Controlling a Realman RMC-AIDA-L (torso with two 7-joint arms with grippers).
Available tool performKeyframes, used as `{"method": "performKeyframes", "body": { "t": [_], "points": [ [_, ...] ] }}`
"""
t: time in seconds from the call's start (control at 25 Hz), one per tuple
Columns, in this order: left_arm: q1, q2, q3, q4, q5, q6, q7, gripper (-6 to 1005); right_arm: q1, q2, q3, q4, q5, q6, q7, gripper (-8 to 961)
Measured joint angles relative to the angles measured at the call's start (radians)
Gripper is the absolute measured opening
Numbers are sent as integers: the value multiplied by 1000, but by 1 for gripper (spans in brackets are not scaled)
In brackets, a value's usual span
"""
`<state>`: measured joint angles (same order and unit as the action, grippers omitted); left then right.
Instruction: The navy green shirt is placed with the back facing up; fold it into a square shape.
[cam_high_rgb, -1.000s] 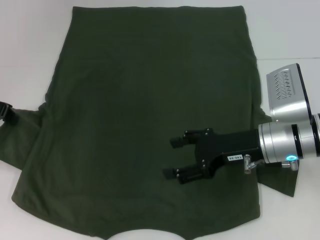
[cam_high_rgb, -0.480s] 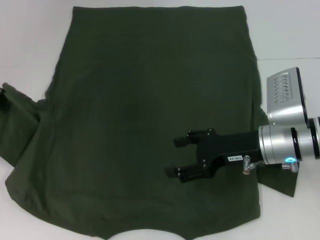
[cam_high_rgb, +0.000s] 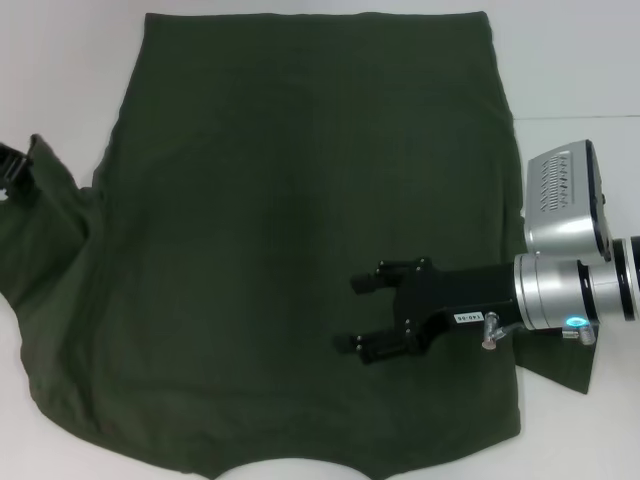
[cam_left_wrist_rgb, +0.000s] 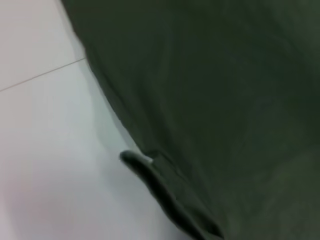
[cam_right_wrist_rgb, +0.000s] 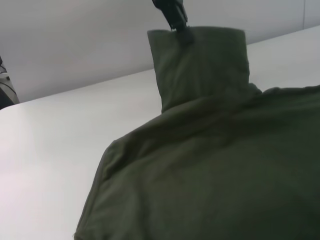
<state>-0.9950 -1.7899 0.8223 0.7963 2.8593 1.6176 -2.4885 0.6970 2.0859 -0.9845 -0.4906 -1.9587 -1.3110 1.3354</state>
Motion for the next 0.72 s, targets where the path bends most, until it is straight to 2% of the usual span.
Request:
{"method": "performKeyframes", "body": {
  "t": [0.24,0.56,0.72],
  "points": [
    [-28,13,112,15,0,5,-71,26,-1,1,-4,1,0,4,-1,913],
    [-68,42,121,8,0,33,-87,26,-2,0,-8,5,0,7,-1,912],
    [-95,37,136,-2,0,52,-107,26,-2,0,-8,12,0,23,-1,912]
  ]
}}
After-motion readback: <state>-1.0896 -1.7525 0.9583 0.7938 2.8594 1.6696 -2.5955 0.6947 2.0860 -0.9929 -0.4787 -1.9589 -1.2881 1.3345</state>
